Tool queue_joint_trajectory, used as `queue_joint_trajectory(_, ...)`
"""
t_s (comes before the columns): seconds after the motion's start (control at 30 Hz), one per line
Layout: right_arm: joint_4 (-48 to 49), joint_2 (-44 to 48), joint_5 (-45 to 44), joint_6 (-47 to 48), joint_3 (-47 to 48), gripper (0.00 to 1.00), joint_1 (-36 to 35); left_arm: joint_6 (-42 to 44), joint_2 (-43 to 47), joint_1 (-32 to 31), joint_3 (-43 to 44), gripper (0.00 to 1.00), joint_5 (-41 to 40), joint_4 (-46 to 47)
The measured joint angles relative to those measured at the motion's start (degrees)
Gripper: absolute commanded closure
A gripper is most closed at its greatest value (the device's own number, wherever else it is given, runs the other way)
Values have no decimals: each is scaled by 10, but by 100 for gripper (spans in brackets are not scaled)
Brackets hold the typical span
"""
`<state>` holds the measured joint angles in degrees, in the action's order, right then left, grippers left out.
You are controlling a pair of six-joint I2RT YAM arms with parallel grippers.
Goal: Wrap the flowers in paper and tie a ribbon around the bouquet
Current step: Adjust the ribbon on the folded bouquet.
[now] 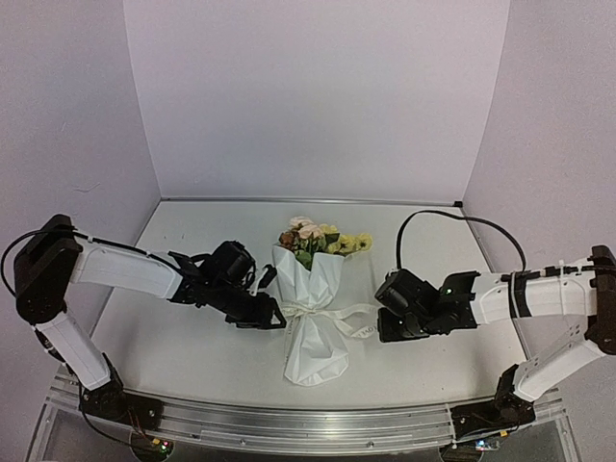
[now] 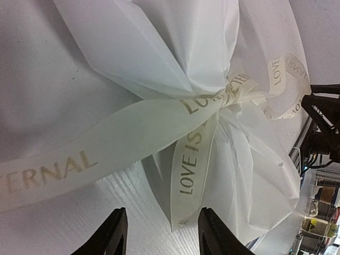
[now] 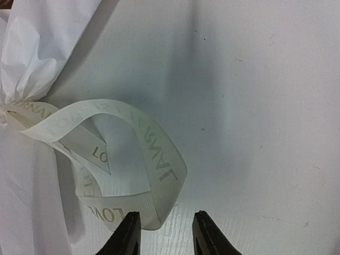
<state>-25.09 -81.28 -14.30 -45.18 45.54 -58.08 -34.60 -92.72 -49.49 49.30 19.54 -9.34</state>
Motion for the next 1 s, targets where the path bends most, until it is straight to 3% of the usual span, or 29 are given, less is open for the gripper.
queue_joint_trajectory(0.2, 4, 8, 15, -15, -35, 76, 0, -1, -70, -15, 38, 50, -2, 33)
queue_joint_trajectory(0.37, 7, 13, 32, -26, -51, 82, -5, -9, -87, -15, 43, 69, -2, 47)
queue_joint_trajectory(0.5, 18, 13, 42, -29, -51, 81, -24, -14, -88, -15, 43, 92, -1, 52)
queue_joint_trajectory(0.57, 25, 11, 53, -28, -50, 74, -37, -18, -88, -15, 43, 99, -2, 53)
queue_joint_trajectory(0.7, 50, -7, 91, -11, -50, 55, -65, -15, -88, -15, 43, 100, -4, 53)
queue_joint_trajectory(0.87, 72, -16, 117, 2, -57, 45, -99, -19, -88, -13, 44, 100, -22, 45)
queue_joint_trajectory(1.0, 80, 33, 117, 2, -93, 34, -108, -26, -89, 3, 44, 100, -33, 31)
